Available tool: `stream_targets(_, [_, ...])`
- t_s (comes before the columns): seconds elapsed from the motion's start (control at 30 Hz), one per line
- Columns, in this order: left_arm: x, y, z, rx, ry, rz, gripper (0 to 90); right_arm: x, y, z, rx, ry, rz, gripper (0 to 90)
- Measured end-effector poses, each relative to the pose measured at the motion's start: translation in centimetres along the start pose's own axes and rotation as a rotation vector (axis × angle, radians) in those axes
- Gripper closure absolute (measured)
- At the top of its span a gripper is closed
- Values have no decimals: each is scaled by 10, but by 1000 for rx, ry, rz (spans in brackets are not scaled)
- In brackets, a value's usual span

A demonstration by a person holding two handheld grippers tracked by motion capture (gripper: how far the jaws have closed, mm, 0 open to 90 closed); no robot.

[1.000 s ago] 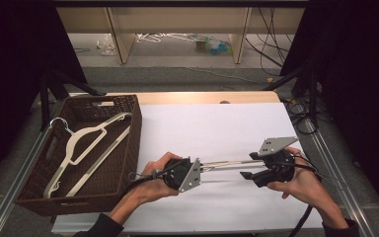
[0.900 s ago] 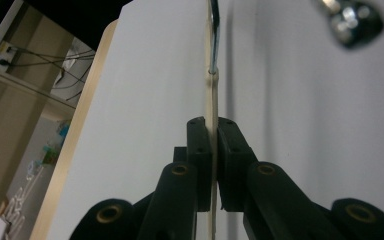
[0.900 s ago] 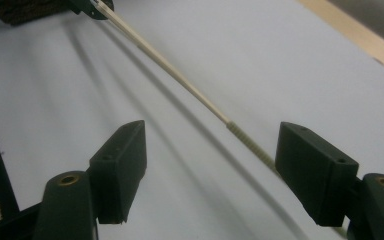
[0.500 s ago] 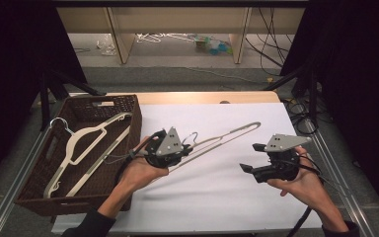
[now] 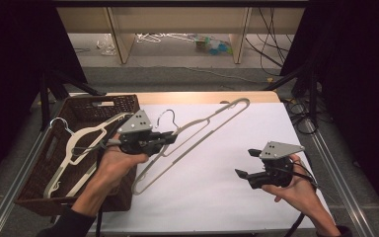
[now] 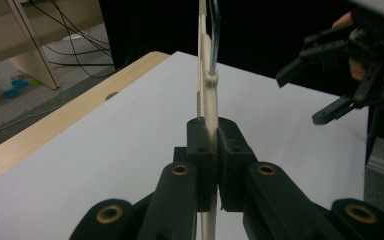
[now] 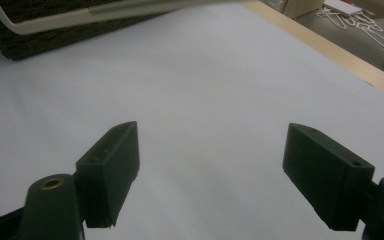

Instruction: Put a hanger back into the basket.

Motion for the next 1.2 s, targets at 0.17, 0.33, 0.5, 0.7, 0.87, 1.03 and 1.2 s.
stream_targets(0.17, [20,-4,21,54,38,-2,856,-1,-2,-7,-6,-9,2,234])
stream_targets(0.33, [41,-8,40,66,52,9,856,-2,-4,-14,-14,-22,18,232])
stream_targets(0.5, [67,-19,51,65,55,54,856,-3,-7,-21,-20,-31,25,228])
stream_targets(0.7, [99,-43,49,56,37,135,856,-4,-8,-28,-24,-27,21,215])
stream_targets(0.87, [122,-66,34,34,16,208,856,-4,-10,-34,-26,-43,31,214])
stream_targets(1.03, [144,-92,17,31,-8,280,856,-5,-12,-37,-28,-54,37,212])
stream_targets(1.2, [164,-112,2,53,-30,337,856,-5,-13,-38,-26,-56,42,212])
Point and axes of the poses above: each handheld gripper's, and its own axes: x roughly backward along the jaws, z roughly out of its top, y roughly to its right, the point moved 6 cm from there along -x, roughly forward along the jaws, and after that the axes turned 7 degrees about y, right-handed, at the moved point
